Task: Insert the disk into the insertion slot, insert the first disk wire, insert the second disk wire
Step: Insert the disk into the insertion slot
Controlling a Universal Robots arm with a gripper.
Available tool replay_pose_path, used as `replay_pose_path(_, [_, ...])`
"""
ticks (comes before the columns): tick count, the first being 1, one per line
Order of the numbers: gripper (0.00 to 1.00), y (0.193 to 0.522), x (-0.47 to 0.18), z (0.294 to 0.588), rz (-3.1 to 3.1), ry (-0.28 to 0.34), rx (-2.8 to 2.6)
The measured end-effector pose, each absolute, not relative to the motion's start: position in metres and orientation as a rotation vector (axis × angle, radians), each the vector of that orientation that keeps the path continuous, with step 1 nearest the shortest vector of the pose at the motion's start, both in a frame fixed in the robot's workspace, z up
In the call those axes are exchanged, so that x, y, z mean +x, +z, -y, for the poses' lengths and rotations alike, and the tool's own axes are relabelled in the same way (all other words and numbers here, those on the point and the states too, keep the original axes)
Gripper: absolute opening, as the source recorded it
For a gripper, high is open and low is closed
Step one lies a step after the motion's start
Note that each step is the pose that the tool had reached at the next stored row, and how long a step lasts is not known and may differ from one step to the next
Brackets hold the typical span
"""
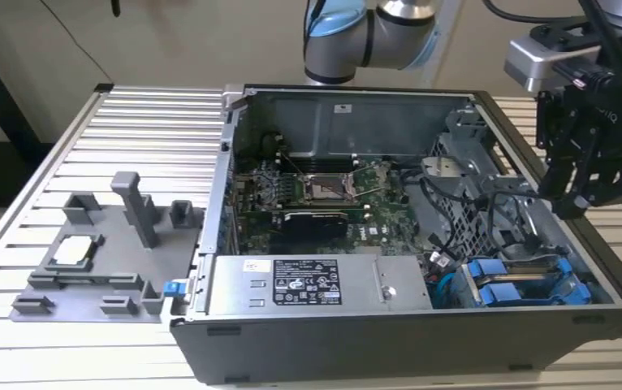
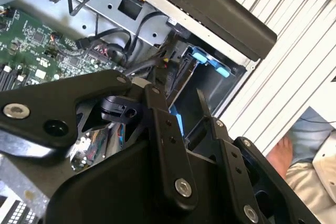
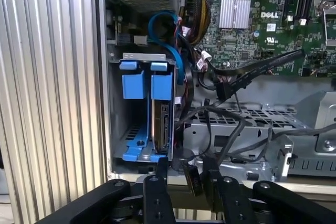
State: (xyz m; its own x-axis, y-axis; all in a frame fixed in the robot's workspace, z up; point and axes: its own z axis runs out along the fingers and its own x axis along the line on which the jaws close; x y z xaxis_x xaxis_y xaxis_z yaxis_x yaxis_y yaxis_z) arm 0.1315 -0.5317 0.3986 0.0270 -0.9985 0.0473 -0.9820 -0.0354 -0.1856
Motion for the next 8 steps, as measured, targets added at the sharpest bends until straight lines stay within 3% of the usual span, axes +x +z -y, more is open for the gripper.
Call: replay_pose_path(8, [0.40, 0.3984, 0.1401, 0.5292, -2.092, -0.246, -2.189])
